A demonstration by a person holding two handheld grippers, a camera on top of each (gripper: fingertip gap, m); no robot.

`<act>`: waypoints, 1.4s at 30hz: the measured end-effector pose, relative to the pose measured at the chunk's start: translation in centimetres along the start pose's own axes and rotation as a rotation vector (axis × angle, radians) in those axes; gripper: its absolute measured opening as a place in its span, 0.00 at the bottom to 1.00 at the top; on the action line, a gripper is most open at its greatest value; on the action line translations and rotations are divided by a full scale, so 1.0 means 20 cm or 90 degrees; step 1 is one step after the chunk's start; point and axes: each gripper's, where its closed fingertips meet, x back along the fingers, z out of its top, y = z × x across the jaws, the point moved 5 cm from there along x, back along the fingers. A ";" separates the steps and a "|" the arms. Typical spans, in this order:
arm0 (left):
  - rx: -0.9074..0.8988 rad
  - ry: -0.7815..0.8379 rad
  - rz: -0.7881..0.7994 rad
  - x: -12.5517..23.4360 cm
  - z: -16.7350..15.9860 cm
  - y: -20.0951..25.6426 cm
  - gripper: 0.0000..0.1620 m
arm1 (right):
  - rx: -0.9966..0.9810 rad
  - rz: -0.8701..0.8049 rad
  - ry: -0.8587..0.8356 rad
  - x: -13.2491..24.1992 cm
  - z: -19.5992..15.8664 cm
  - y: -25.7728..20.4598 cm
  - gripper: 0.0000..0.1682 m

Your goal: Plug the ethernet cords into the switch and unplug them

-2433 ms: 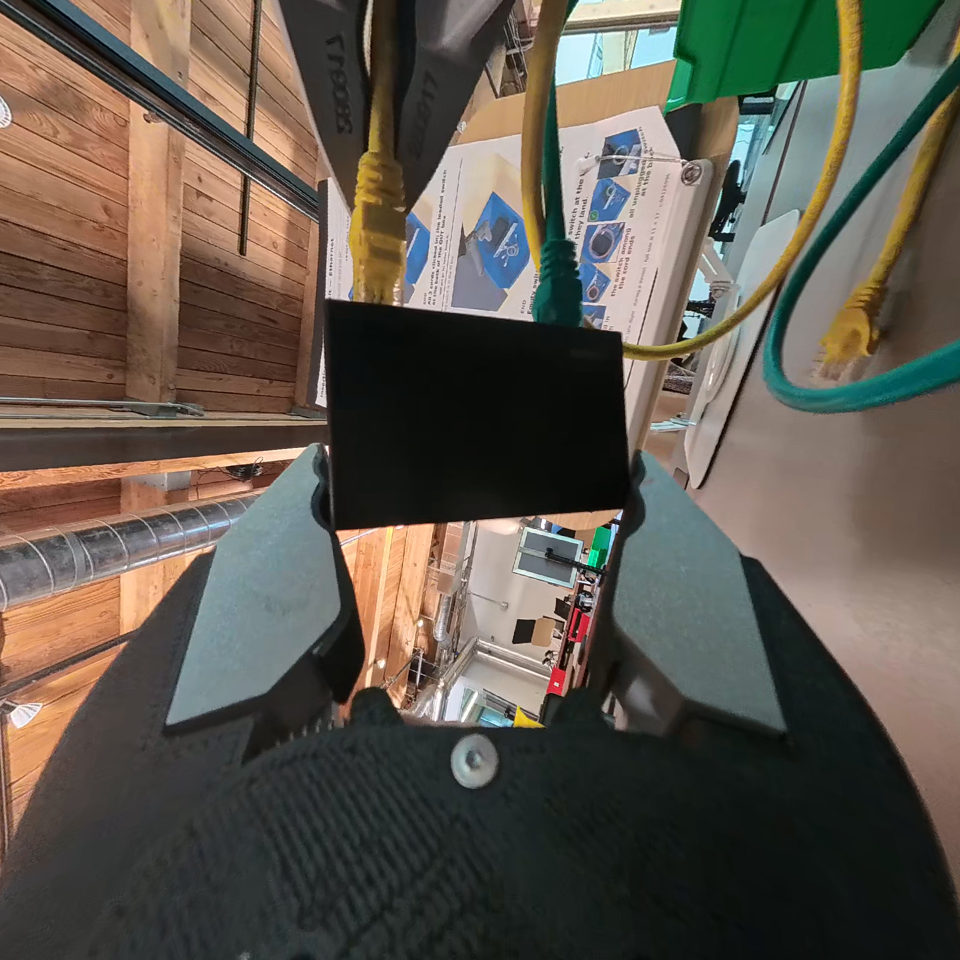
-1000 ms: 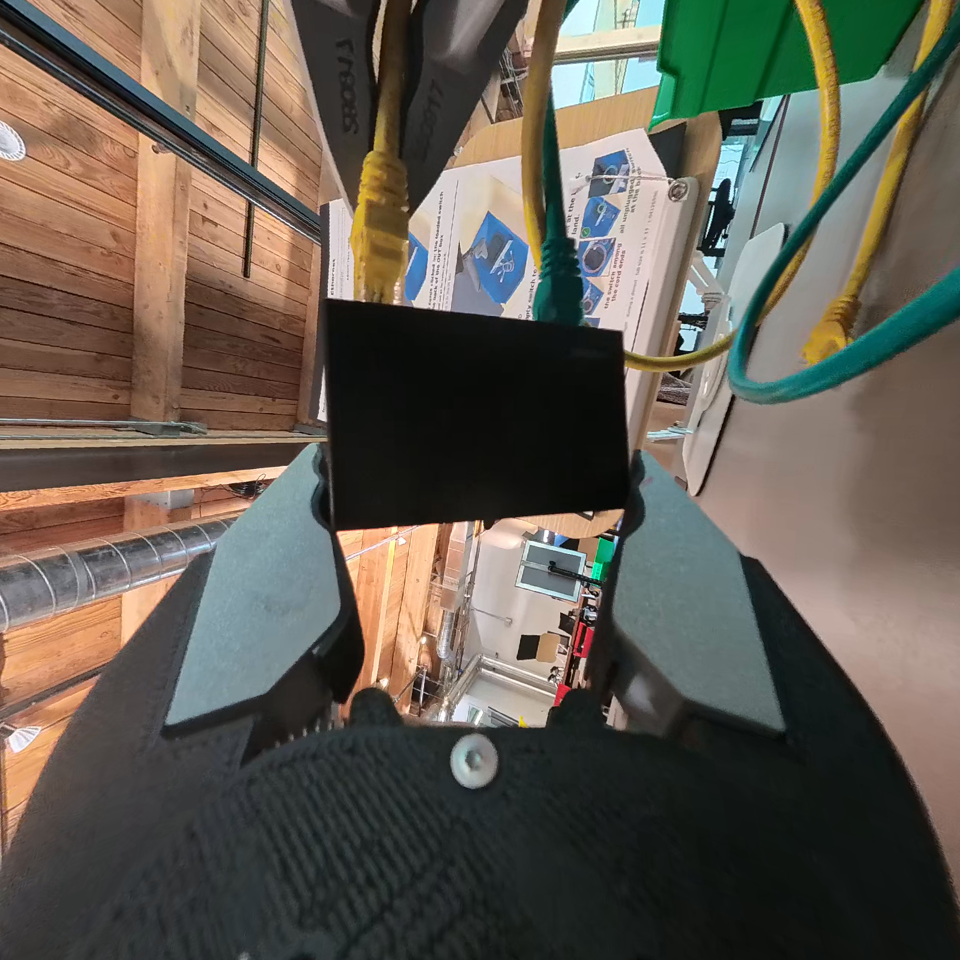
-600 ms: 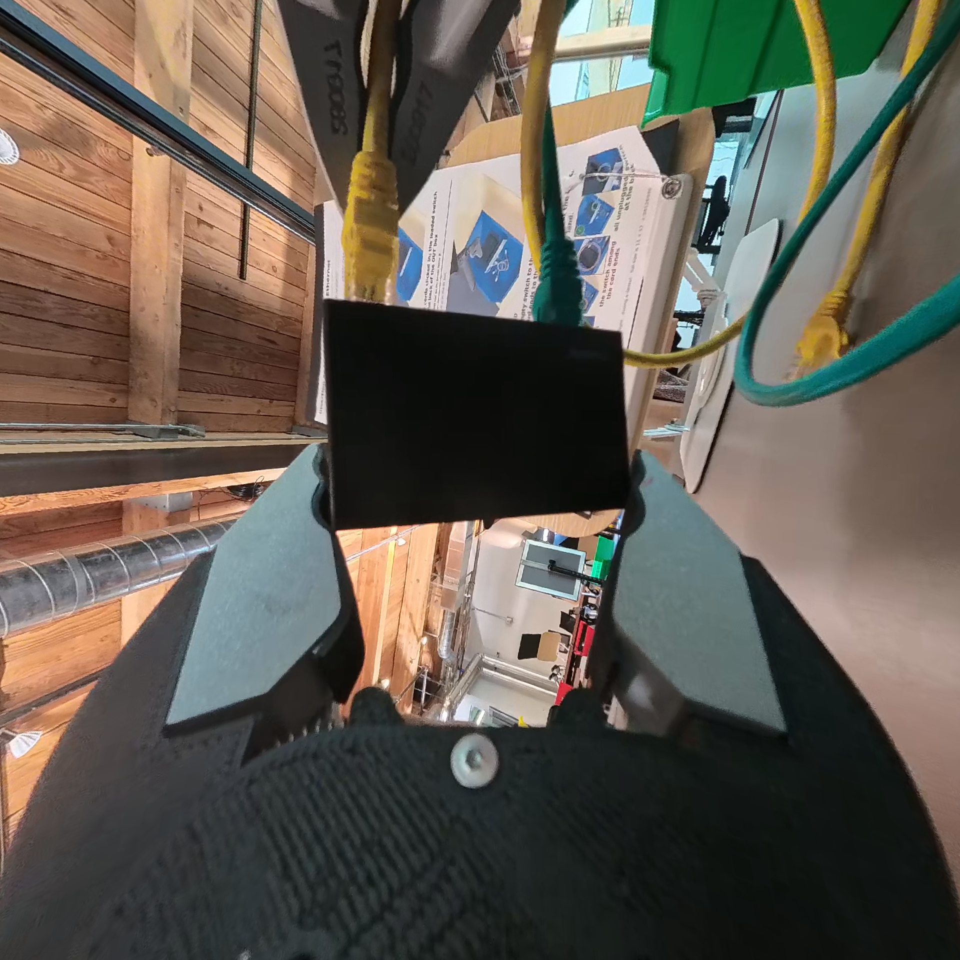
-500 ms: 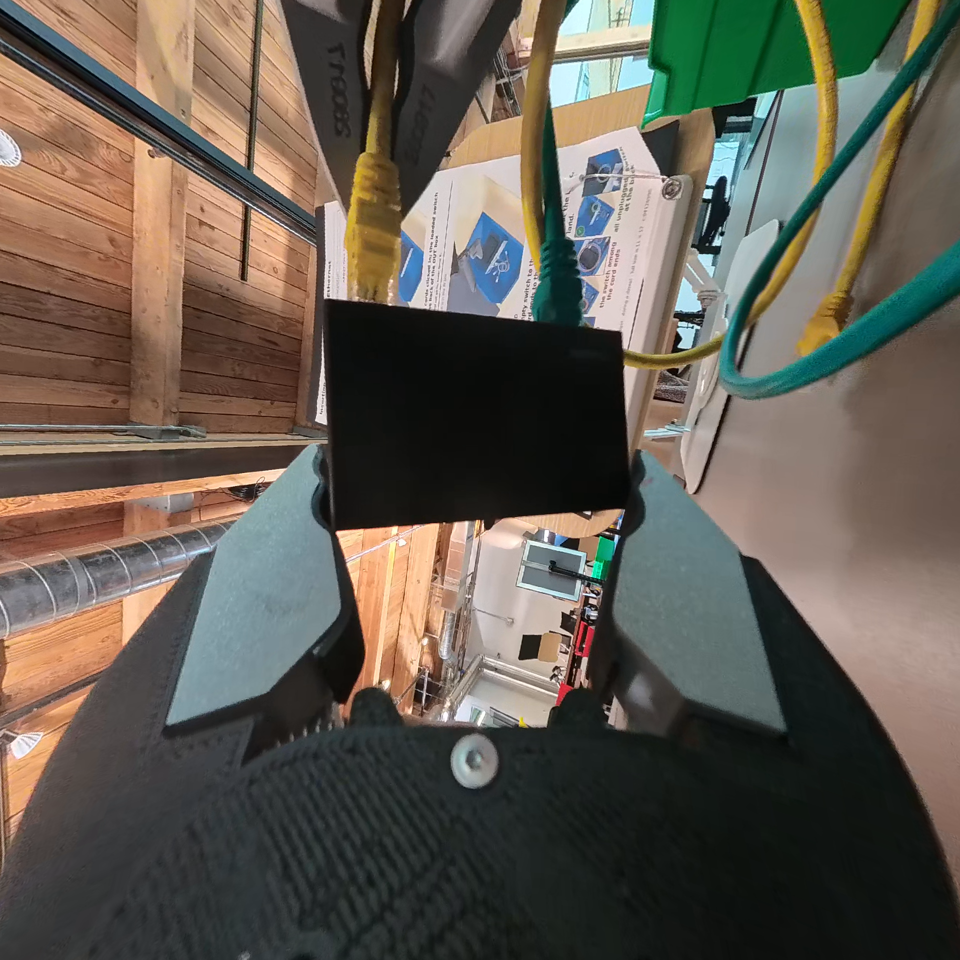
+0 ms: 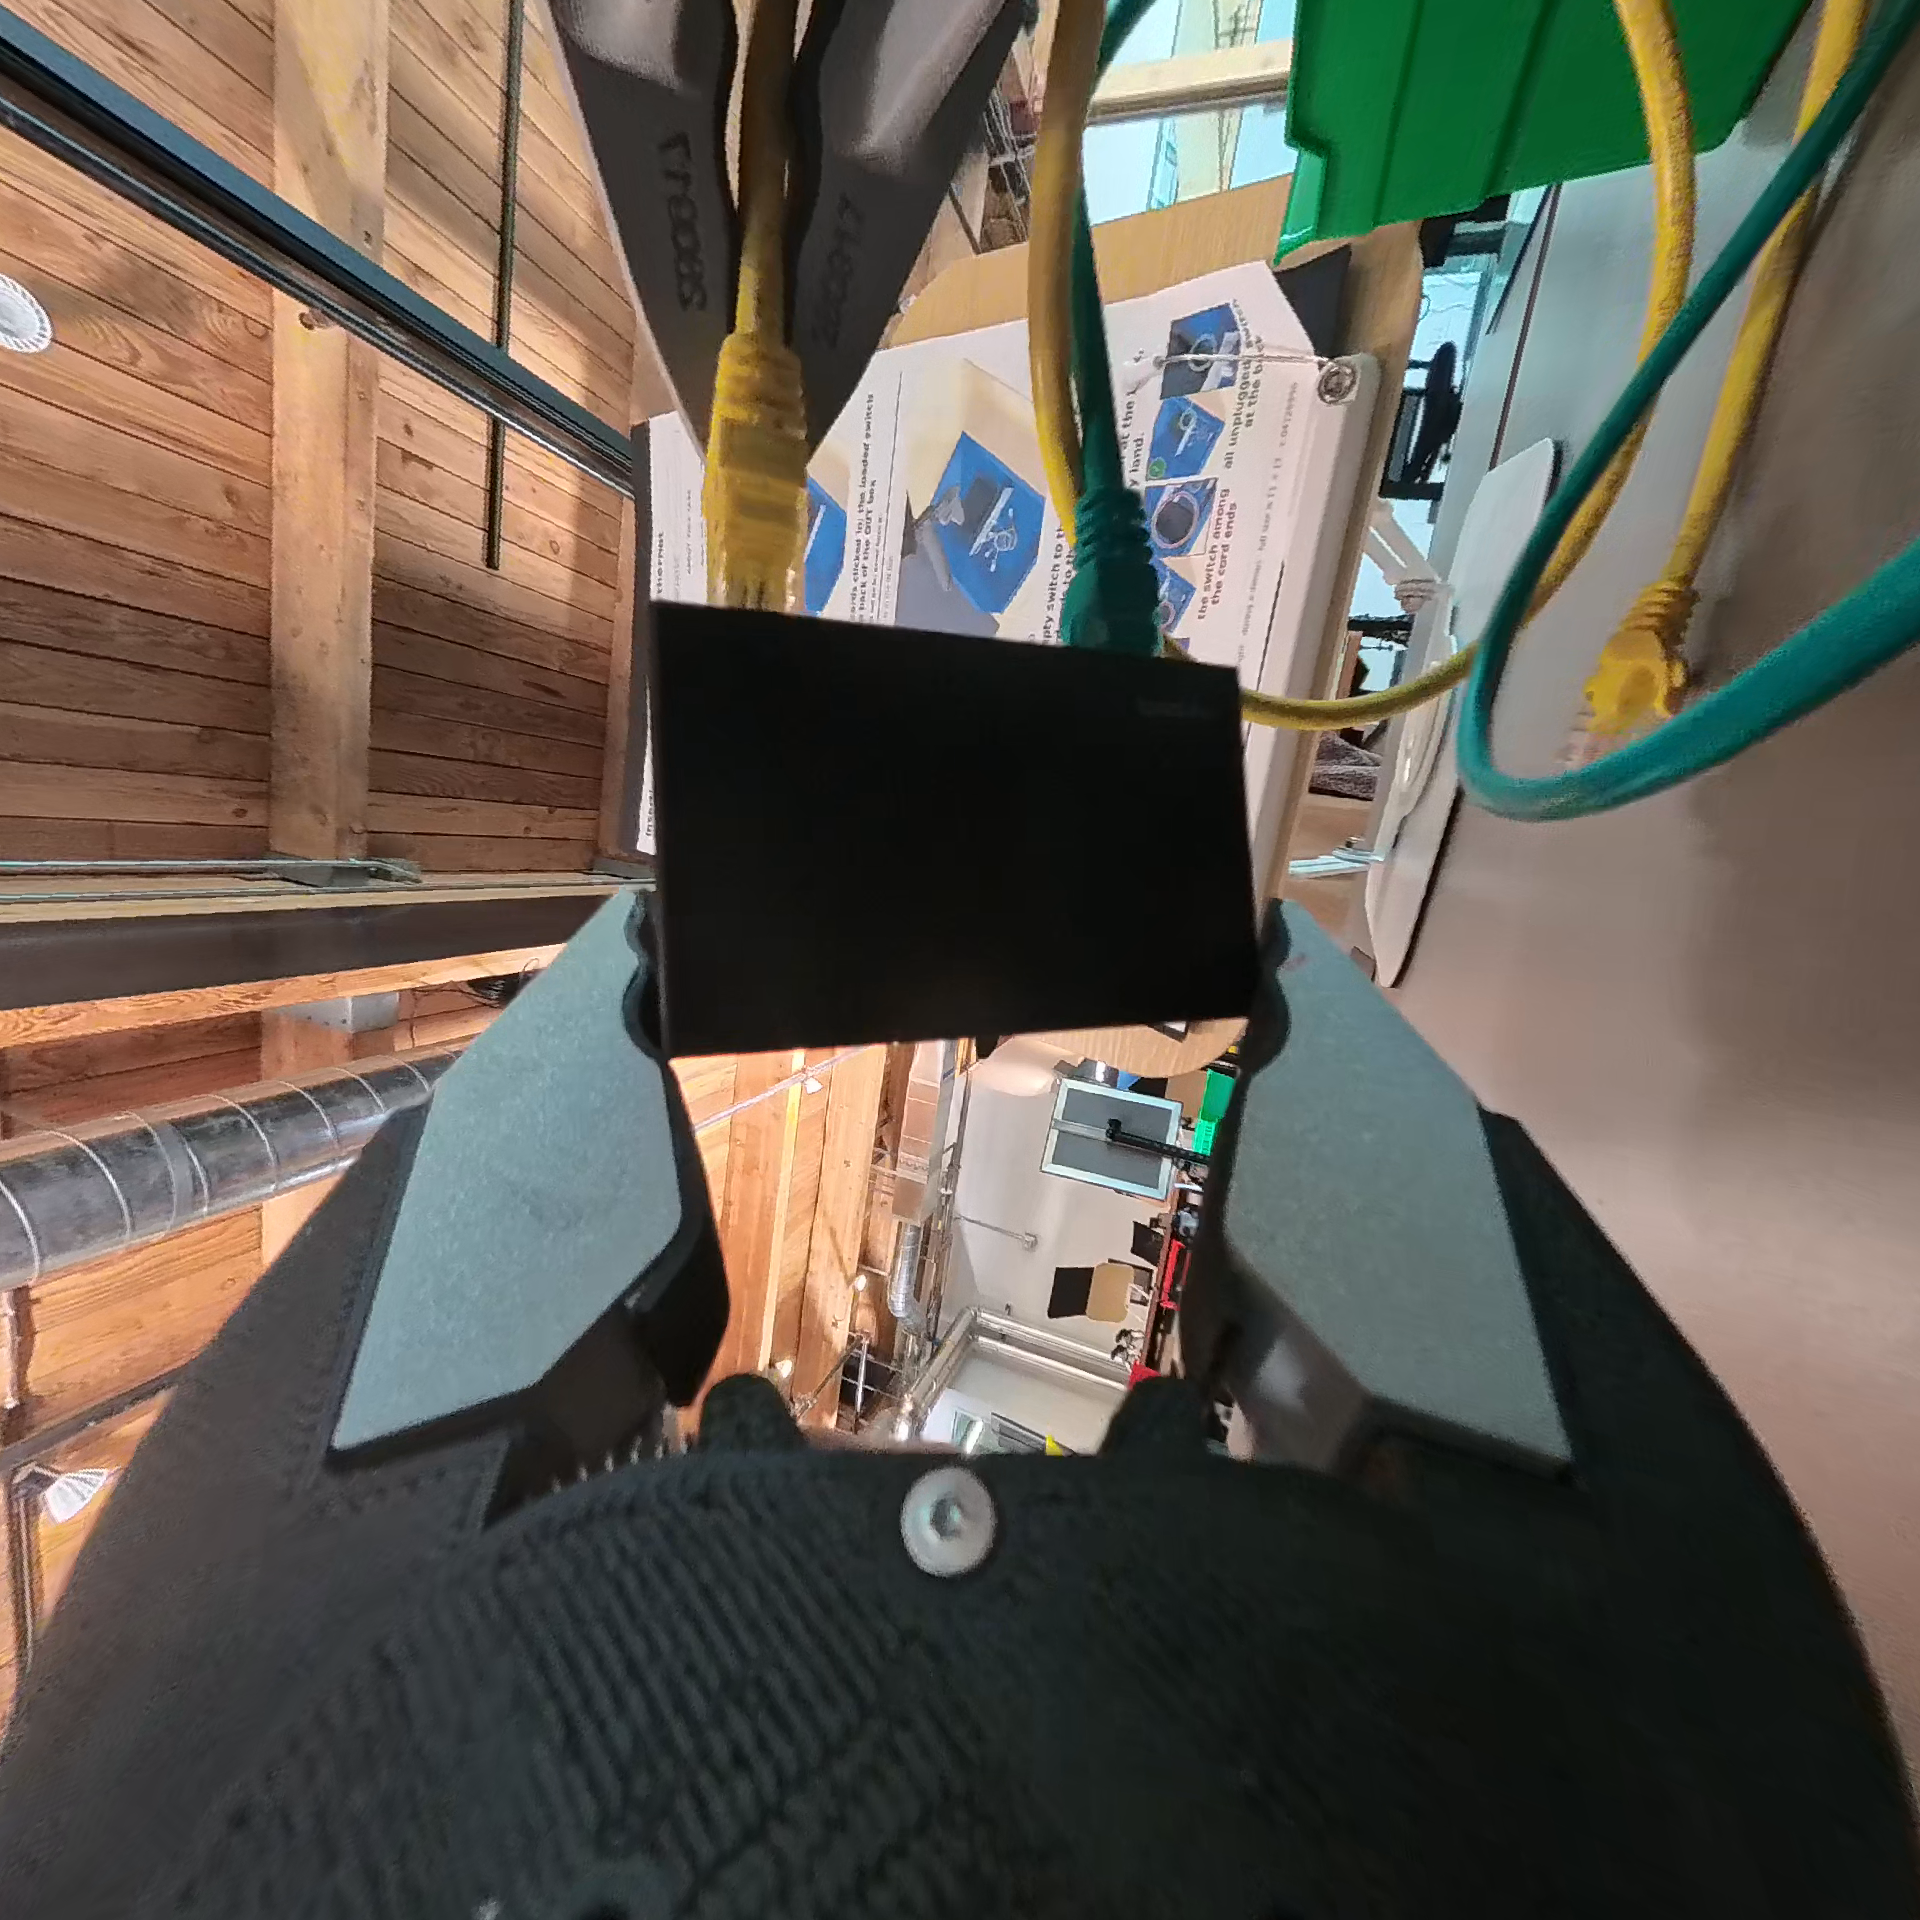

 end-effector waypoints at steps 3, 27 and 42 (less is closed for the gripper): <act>0.004 -0.002 -0.003 0.00 -0.01 0.00 0.68 | 0.023 -0.014 0.005 -0.01 0.00 -0.01 0.01; 0.009 -0.006 0.039 -0.01 -0.04 -0.04 0.69 | -0.061 0.042 0.043 -0.02 -0.03 -0.03 0.01; -0.011 0.036 0.062 0.03 -0.01 -0.07 0.68 | -0.001 0.028 -0.034 -0.03 -0.05 -0.09 0.01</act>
